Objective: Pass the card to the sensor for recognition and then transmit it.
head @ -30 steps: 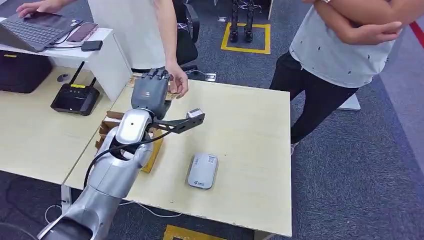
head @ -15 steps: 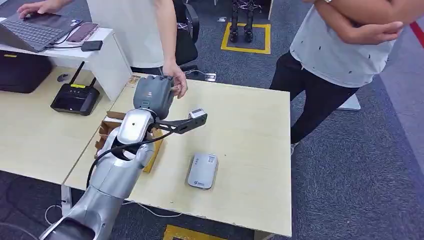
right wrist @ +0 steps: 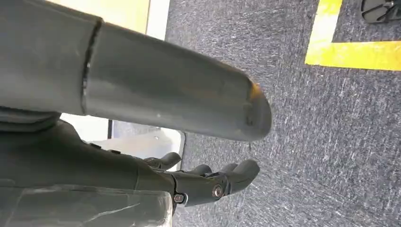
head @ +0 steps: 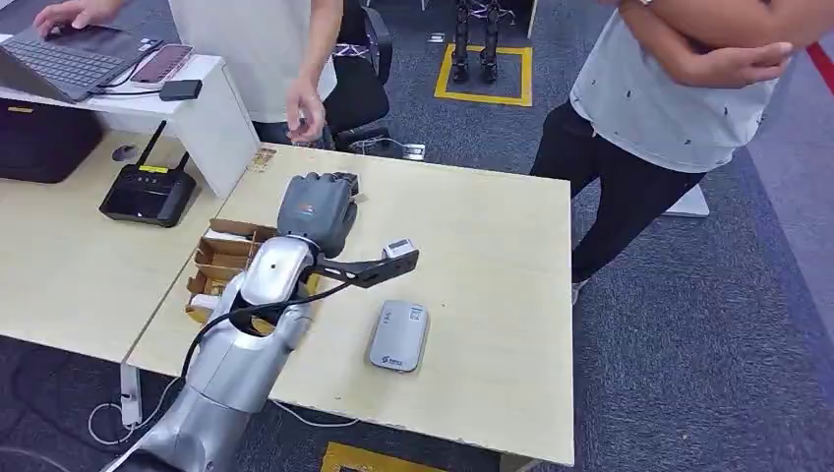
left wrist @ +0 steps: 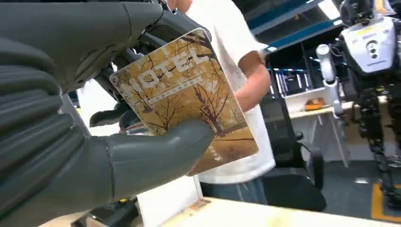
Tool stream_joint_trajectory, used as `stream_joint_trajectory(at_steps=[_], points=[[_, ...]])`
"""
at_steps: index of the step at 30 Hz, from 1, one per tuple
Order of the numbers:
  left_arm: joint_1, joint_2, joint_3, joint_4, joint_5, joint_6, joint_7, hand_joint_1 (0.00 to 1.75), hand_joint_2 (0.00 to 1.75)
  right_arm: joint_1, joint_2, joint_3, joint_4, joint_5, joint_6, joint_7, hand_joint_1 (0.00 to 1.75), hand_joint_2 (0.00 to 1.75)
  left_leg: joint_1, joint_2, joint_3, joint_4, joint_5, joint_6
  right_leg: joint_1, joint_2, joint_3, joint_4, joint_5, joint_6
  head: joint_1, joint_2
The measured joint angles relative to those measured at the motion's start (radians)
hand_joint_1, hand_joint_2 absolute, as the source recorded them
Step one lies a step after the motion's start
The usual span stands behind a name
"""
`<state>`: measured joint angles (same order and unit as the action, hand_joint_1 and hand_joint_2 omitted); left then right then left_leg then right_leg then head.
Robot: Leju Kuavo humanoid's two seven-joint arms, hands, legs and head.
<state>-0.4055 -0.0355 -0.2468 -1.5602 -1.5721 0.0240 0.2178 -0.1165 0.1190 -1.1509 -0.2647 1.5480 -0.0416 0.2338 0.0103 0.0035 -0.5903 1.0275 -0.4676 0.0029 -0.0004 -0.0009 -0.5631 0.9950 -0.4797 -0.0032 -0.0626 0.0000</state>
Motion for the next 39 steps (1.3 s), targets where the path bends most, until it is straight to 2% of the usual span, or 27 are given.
stream_joint_trajectory(at_steps=[11,17,27,37,39], points=[[0.088,-0.063,0.0,-0.009,0.0,0.026,-0.061,1.75,1.75,0.0,0.0,0.0,0.0,0.003,0.0,-0.001,0.0,0.0,0.0,0.0,0.0,0.0,0.0,0.0,0.0,0.0,0.0,0.0,0.0,0.0,0.0,0.0],[0.156,-0.119,0.0,-0.008,0.0,0.045,-0.107,1.75,1.75,0.0,0.0,0.0,0.0,0.005,0.0,0.004,0.0,0.0,0.0,0.0,0.0,0.0,0.0,0.0,0.0,0.0,0.0,0.0,0.0,0.0,0.0,0.0],[0.22,-0.187,0.0,0.008,0.0,0.048,-0.146,1.75,1.75,0.0,0.004,0.0,0.0,0.005,0.003,-0.002,0.0,0.0,0.0,0.0,0.0,0.0,0.0,0.0,0.0,0.0,0.0,0.0,0.0,0.0,0.0,0.0],[0.228,-0.195,0.0,0.015,0.0,0.048,-0.146,1.75,1.75,0.0,0.005,0.0,0.0,0.005,0.003,-0.002,0.0,0.0,0.0,0.0,0.0,0.0,0.0,0.0,0.0,0.0,0.0,0.0,0.0,0.0,0.0,0.0],[0.245,-0.197,0.01,0.048,0.0,0.075,-0.097,1.75,1.75,0.0,0.007,0.0,0.0,0.006,-0.002,0.005,0.0,0.0,0.0,0.0,0.0,0.0,0.0,0.001,0.0,0.0,0.0,0.0,0.0,0.0,0.0,0.0]])
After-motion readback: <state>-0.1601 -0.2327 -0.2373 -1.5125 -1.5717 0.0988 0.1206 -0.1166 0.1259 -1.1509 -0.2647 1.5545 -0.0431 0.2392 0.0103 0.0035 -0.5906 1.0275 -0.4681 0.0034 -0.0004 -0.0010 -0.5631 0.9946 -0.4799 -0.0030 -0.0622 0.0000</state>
